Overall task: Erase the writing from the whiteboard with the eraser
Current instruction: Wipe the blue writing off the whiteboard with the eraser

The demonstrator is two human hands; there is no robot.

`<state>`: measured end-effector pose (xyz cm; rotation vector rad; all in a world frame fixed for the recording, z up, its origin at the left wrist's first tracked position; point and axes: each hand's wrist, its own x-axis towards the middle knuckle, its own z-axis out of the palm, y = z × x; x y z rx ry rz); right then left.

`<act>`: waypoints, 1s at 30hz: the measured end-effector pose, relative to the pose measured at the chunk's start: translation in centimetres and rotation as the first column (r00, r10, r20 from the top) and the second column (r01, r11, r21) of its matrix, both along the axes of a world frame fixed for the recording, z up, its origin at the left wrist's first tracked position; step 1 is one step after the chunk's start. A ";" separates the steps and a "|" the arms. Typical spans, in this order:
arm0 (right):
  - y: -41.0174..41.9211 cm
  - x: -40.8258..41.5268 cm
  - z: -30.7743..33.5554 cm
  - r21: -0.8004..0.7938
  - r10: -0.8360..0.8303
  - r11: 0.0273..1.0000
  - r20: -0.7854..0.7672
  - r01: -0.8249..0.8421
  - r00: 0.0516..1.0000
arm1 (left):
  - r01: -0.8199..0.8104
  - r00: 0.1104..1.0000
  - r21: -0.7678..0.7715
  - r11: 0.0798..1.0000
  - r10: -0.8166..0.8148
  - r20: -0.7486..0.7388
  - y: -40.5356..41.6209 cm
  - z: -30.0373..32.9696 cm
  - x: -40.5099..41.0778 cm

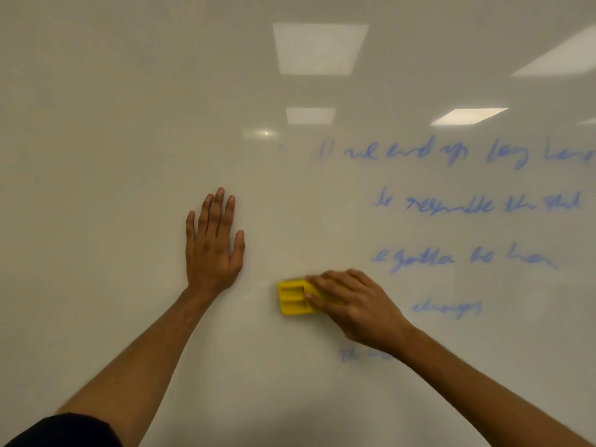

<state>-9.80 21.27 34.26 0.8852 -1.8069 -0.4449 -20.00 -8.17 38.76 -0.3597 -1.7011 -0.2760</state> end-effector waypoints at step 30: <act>2.1 2.6 -11.1 -0.076 -0.220 0.971 0.099 0.228 0.970 | -0.025 1.000 0.010 1.000 0.025 0.012 0.2 -0.3 0.0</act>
